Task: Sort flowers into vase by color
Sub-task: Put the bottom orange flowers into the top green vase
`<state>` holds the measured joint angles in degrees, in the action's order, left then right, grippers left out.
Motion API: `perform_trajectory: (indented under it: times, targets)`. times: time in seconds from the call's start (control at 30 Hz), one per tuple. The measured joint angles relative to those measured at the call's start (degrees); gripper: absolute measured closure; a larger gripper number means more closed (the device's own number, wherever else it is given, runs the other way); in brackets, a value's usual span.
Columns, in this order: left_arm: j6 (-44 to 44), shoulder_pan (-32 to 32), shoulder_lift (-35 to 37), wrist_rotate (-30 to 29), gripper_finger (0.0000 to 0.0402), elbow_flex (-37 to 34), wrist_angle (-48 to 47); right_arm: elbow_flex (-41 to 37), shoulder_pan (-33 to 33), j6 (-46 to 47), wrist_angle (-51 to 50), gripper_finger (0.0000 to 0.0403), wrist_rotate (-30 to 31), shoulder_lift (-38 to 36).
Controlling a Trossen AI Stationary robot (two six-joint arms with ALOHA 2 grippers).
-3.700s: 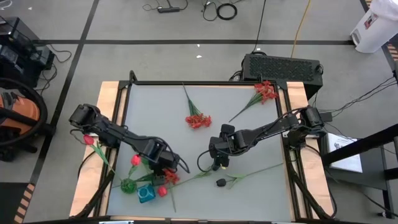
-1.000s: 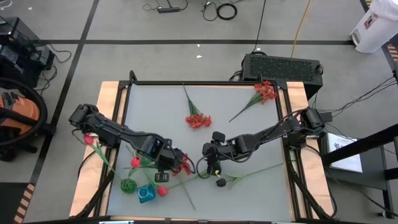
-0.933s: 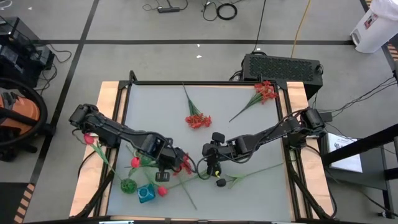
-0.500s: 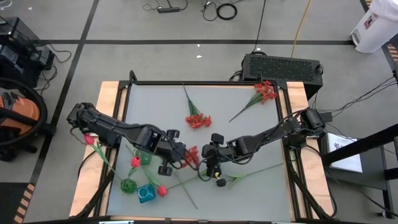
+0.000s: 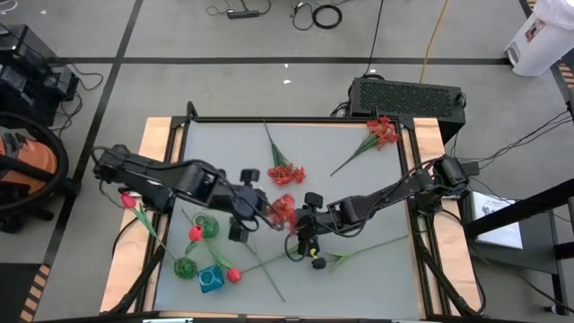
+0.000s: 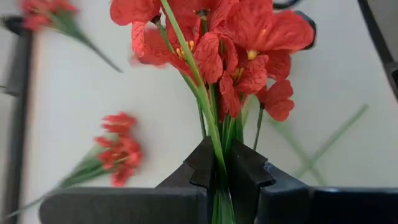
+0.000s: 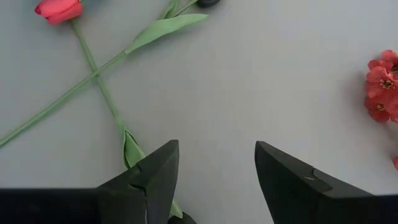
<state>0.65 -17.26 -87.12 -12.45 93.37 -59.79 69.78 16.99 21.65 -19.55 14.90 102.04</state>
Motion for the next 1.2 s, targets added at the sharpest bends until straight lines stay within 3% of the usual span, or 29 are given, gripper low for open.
perform_trajectory:
  times: [0.37, 0.6, 0.87, 1.2]
  targets:
    - [0.35, 0.39, 16.07, -10.15, 0.0366, 1.01, -7.26, 0.0, 0.0, -1.46, 3.06, 0.02, 3.42, 0.0]
    - [-1.27, 0.37, 28.31, -10.94, 0.0366, 1.01, -7.25, 0.0, 0.0, -1.18, 5.29, 0.02, 3.46, 0.0]
    - [-4.73, 0.37, 40.61, -2.5, 0.0366, 0.11, -7.0, 0.0, 0.0, 0.17, 5.09, 0.02, 2.8, 0.0]
    - [-10.24, 0.37, 56.57, 3.74, 0.0366, -12.26, -4.93, 0.0, 0.0, 0.13, 5.07, 0.02, 2.8, 0.0]
